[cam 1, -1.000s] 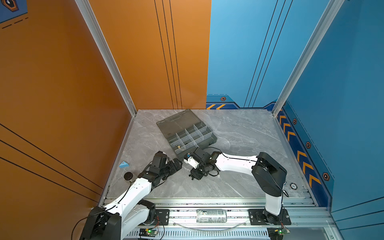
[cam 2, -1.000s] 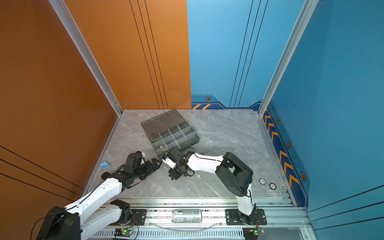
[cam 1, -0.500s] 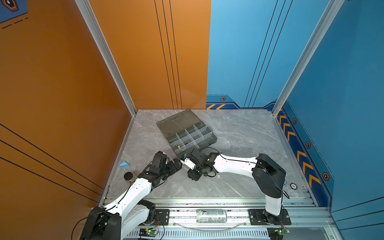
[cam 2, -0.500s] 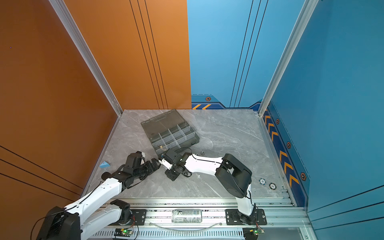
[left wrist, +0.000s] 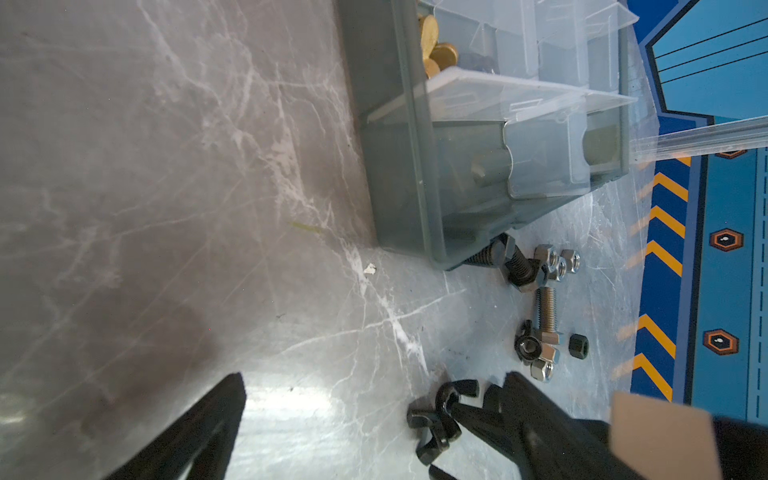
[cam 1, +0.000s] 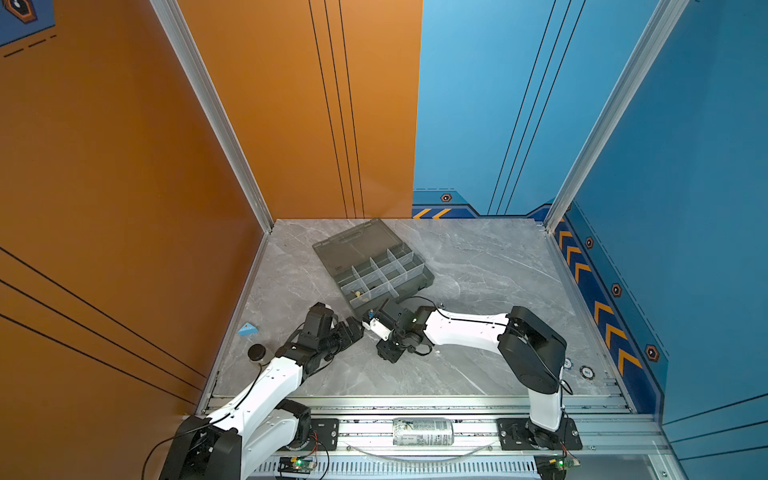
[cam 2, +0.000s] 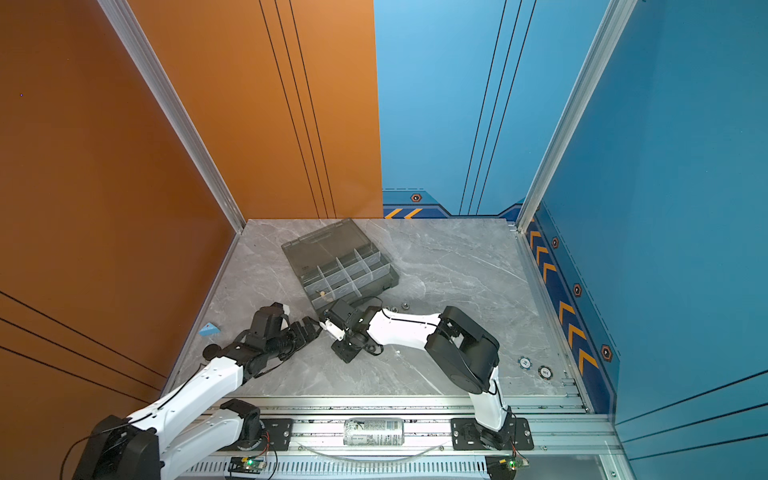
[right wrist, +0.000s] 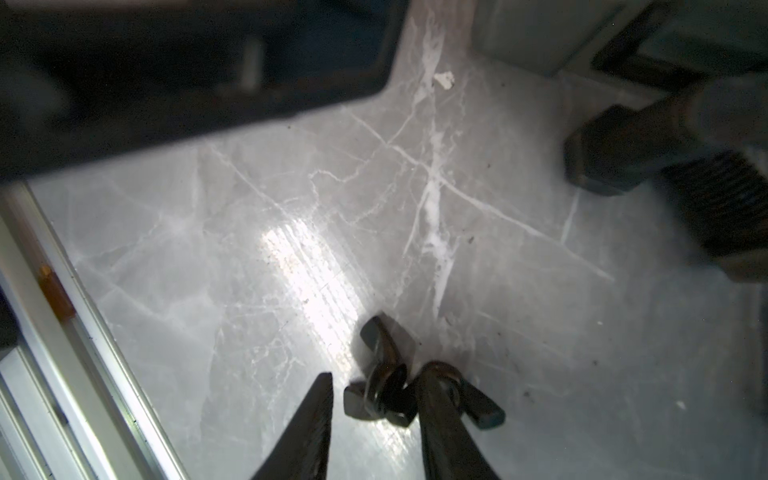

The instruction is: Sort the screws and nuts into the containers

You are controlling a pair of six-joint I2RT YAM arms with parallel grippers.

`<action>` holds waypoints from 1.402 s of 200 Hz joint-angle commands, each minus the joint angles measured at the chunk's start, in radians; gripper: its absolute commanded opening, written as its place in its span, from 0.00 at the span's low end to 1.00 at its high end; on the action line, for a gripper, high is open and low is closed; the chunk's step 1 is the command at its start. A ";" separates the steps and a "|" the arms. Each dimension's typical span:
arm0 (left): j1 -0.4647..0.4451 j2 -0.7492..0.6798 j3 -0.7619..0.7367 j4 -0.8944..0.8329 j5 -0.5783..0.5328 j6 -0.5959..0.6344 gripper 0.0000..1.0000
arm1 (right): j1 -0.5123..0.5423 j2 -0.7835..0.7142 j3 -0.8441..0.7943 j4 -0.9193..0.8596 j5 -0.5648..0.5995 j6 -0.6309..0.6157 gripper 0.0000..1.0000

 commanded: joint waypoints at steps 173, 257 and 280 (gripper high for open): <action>0.003 0.021 -0.007 0.009 0.019 0.002 0.98 | -0.086 -0.039 -0.055 -0.028 -0.005 0.011 0.38; 0.003 0.016 -0.011 0.005 0.019 0.003 0.98 | -0.125 -0.101 -0.088 -0.041 0.088 -0.017 0.42; 0.003 0.013 -0.012 0.001 0.015 0.001 0.97 | -0.123 -0.120 -0.080 -0.051 0.090 -0.048 0.45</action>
